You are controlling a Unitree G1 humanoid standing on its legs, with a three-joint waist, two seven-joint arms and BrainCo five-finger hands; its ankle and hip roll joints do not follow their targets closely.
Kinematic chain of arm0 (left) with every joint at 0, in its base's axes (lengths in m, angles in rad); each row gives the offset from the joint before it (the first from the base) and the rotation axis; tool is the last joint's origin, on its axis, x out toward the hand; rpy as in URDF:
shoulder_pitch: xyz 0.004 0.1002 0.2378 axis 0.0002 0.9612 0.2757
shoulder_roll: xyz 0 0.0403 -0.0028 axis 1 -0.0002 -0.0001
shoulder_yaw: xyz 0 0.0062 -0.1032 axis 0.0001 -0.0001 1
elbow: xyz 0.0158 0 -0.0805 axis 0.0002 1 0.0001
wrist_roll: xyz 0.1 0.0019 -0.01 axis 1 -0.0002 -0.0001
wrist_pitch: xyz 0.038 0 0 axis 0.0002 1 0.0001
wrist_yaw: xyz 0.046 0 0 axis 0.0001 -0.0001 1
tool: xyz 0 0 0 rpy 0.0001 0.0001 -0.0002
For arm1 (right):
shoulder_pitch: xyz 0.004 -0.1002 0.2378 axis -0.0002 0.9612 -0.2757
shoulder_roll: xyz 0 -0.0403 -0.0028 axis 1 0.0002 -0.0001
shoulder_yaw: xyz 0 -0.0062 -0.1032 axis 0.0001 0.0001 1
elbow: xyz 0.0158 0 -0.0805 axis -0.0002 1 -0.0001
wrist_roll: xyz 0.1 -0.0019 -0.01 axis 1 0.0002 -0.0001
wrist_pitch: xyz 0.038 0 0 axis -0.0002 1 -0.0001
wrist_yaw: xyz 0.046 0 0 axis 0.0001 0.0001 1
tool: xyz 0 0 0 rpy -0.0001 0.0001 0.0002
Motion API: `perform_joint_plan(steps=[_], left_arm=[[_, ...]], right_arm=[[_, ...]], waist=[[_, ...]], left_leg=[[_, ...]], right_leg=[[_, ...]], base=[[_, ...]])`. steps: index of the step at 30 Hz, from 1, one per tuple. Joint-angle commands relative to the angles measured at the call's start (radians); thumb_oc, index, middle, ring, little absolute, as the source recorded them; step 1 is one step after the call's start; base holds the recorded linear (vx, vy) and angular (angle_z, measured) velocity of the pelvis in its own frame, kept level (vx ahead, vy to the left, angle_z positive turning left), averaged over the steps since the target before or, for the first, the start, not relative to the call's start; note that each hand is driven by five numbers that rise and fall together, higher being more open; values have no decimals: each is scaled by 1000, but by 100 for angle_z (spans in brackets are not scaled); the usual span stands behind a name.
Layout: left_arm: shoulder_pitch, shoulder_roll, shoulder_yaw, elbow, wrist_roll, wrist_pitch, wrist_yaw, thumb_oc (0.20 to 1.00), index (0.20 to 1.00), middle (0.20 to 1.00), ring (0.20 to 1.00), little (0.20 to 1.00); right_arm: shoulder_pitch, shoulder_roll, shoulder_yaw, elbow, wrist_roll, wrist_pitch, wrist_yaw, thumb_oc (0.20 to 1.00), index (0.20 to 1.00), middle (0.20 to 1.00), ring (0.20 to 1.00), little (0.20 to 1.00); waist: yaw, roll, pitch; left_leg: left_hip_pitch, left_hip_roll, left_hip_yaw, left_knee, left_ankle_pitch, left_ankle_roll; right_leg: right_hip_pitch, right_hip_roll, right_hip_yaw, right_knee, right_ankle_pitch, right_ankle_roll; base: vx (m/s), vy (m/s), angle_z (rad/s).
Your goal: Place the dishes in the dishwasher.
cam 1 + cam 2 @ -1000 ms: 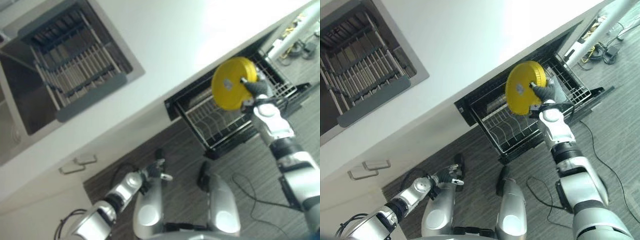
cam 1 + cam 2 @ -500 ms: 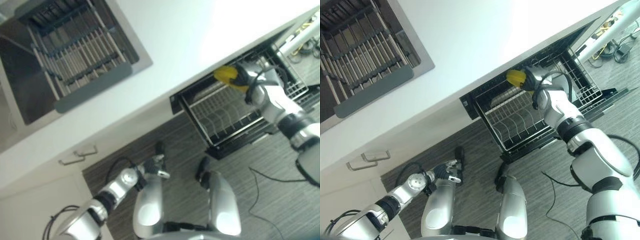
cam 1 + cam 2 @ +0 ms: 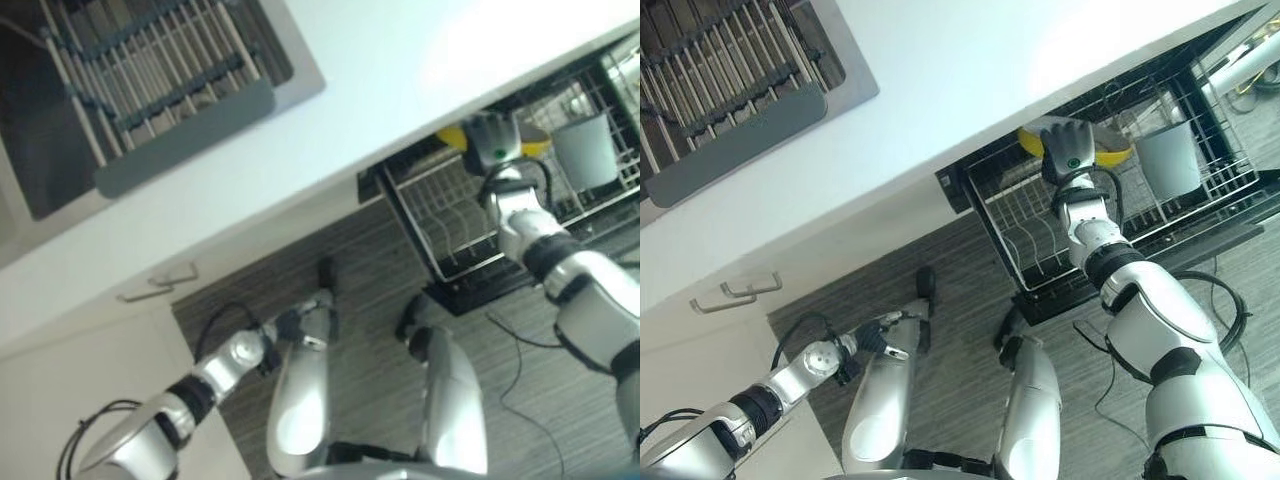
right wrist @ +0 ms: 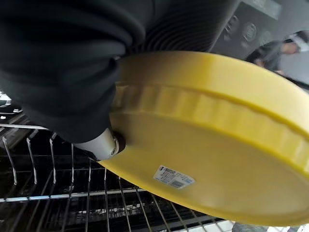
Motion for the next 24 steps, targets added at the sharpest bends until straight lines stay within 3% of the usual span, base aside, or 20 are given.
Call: perform_joint_plan(steps=[1,4,9,16,24], left_arm=[[35,-37,-58,-80,-38,-35,22,1000,1000,1000,1000,1000],[34,-36,-68,-128,-51,-39,49,1000,1000,1000,1000,1000],[40,-27,-82,-172,-45,-62,86,1000,1000,1000,1000,1000],[72,5,-82,-249,-53,-109,119,1000,1000,1000,1000,1000],[84,22,-86,-321,-44,-91,93,1000,1000,1000,1000,1000]], right_arm=[[-88,-94,-46,-36,30,33,-199,200,200,200,200,200],[-71,-85,-92,-16,82,33,-301,200,200,200,200,200],[-81,-83,-116,29,123,26,-347,200,200,200,200,200],[-91,-92,-126,73,167,33,-343,200,200,200,200,200],[-141,-84,-128,100,197,38,-319,200,200,200,200,200]], waist=[[25,30,-29],[27,52,-29],[35,73,-29],[49,101,-29],[64,126,-29]], left_leg=[[15,-34,-37,63,-117,15],[-41,-42,-31,92,-125,19],[-100,-49,-31,109,-125,21],[-185,-61,-28,117,-116,22],[-258,-67,-24,126,-108,24]], right_leg=[[0,31,15,71,-24,32],[-51,14,13,98,-27,32],[-104,4,14,115,-26,29],[-184,-2,24,127,-23,26],[-260,-14,31,143,-16,31]], base=[[-19,47,-3],[-4,67,-1],[-9,45,3],[-10,70,0],[-7,44,-1]])
